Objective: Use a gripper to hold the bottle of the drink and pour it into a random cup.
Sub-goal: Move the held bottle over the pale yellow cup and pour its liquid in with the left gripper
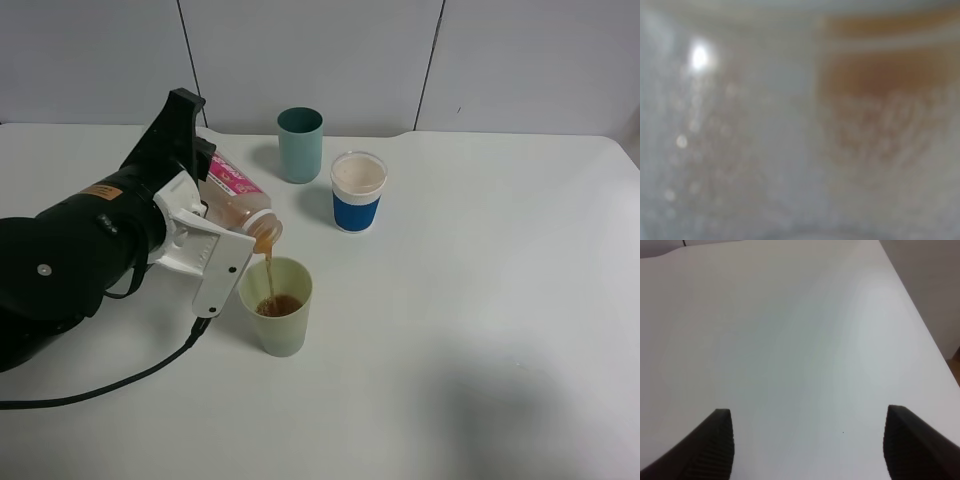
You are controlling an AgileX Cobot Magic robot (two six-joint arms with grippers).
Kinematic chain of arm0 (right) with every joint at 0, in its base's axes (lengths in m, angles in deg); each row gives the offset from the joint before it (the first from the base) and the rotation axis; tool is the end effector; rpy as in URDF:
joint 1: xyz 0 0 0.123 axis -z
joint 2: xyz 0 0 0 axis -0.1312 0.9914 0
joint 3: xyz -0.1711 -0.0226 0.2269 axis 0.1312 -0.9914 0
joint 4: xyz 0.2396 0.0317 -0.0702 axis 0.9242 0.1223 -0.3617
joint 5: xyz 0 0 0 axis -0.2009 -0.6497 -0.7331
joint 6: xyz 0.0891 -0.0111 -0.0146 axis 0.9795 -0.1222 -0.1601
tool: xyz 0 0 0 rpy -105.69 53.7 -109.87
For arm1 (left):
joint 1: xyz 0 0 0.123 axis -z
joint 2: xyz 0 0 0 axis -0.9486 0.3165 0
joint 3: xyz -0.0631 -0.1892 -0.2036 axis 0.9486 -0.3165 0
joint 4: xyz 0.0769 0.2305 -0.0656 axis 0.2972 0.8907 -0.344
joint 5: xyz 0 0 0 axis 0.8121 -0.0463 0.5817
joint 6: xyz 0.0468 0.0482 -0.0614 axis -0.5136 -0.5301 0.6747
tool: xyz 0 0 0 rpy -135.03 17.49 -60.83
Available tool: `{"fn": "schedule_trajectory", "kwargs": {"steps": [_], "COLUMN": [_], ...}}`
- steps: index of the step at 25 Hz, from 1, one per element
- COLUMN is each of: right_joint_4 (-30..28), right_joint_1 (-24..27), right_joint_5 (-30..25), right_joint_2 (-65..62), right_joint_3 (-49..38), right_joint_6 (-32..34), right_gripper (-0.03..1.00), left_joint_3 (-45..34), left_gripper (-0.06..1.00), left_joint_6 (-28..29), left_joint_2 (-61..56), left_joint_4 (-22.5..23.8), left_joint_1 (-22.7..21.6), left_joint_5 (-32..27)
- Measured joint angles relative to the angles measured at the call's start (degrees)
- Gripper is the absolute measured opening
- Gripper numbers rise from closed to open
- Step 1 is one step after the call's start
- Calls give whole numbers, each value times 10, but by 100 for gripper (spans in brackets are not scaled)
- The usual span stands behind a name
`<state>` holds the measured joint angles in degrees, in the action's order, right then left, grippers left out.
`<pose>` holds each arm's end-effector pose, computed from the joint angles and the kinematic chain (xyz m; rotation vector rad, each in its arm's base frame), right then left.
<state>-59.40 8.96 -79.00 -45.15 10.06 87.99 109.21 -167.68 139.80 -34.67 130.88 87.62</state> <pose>-0.0063 -0.0102 0.2791 0.1155 2.0249 -0.1207 0.1878 -0.1744 0.2024 1.7792 1.0674 1.2981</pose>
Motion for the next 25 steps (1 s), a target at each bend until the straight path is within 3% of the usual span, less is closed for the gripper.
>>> {"fn": "schedule_trajectory", "kwargs": {"steps": [25], "right_joint_4": [0], "right_joint_1": [0], "right_joint_5": [0], "right_joint_2": [0], "right_joint_3": [0], "right_joint_6": [0], "right_gripper": [63], "left_joint_3": [0], "left_gripper": [36], "left_joint_6": [0], "left_joint_2": [0], "left_joint_4": [69], "left_joint_1": [1], "left_joint_5": [30]}}
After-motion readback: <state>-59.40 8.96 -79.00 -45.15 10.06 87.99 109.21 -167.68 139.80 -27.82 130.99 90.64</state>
